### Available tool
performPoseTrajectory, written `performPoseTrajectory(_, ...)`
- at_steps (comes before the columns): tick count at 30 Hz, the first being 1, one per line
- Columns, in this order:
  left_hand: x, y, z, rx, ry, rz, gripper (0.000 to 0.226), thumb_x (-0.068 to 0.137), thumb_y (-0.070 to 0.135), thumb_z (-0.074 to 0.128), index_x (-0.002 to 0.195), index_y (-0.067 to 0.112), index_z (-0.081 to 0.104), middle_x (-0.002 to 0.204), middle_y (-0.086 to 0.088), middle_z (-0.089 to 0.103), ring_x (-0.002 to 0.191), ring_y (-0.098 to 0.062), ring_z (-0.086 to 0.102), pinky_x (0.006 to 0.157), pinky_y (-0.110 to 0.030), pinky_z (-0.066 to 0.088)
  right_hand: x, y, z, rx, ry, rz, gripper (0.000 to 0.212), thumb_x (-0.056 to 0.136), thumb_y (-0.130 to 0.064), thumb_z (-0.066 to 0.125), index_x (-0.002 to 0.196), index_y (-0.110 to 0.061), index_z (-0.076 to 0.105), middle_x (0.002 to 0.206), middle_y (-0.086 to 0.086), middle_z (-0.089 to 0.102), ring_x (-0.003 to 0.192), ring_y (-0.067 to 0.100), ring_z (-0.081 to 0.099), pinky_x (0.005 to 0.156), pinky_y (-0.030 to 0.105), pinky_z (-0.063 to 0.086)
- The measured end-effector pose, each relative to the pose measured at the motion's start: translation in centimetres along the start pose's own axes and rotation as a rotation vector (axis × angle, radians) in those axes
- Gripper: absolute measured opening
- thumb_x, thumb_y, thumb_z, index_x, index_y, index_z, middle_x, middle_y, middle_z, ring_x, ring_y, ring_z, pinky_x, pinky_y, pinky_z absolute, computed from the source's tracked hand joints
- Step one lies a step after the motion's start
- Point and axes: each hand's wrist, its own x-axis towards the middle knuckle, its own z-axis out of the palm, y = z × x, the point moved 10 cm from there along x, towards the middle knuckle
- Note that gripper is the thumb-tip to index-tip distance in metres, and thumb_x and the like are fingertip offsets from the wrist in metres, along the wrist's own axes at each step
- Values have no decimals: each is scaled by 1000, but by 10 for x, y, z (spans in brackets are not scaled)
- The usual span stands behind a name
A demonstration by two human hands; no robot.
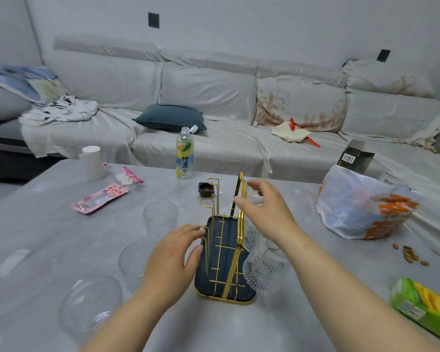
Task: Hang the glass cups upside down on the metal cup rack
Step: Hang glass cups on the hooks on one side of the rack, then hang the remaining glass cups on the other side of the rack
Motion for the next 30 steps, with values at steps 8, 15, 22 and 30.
performPoseTrajectory(8, -78, -48, -68, 42, 224, -172, 47, 70, 3, 69, 115, 6, 55, 127, -13, 55, 121, -30, 46, 99, -35, 29, -32, -3, 53, -257, -67, 28, 75, 81, 8, 41, 141, -14, 1, 155, 2, -9, 142, 22, 3, 111, 35, 21)
performPoseTrajectory(15, -125, -122, -87, 6, 347, -484, 95, 56, 14, 82, 134, 6, 27, 144, -18, 31, 134, -32, 26, 109, -43, 20, -38, 1, 53, -280, -54, 0, 79, 76, 18, 38, 140, -16, 8, 154, -3, -12, 140, 25, 12, 104, 36, 32)
performPoseTrajectory(22, -136, -153, -55, -300, 328, -597, 125, 49, 6, 85, 139, 25, -1, 149, -10, 23, 134, -25, 29, 108, -39, 25, -45, 11, 41, -230, -59, -40, 75, 80, 16, 36, 141, -19, 10, 154, -10, -5, 136, 21, 24, 80, 25, 36)
performPoseTrajectory(30, -148, -168, -43, -121, 245, -738, 106, 51, 13, 84, 134, 11, 19, 128, -21, 52, 114, -42, 49, 95, -45, 39, -34, 9, 40, -215, -69, -4, 68, 83, 7, 35, 141, -14, 5, 155, 3, 1, 141, 19, 5, 110, 27, 15)
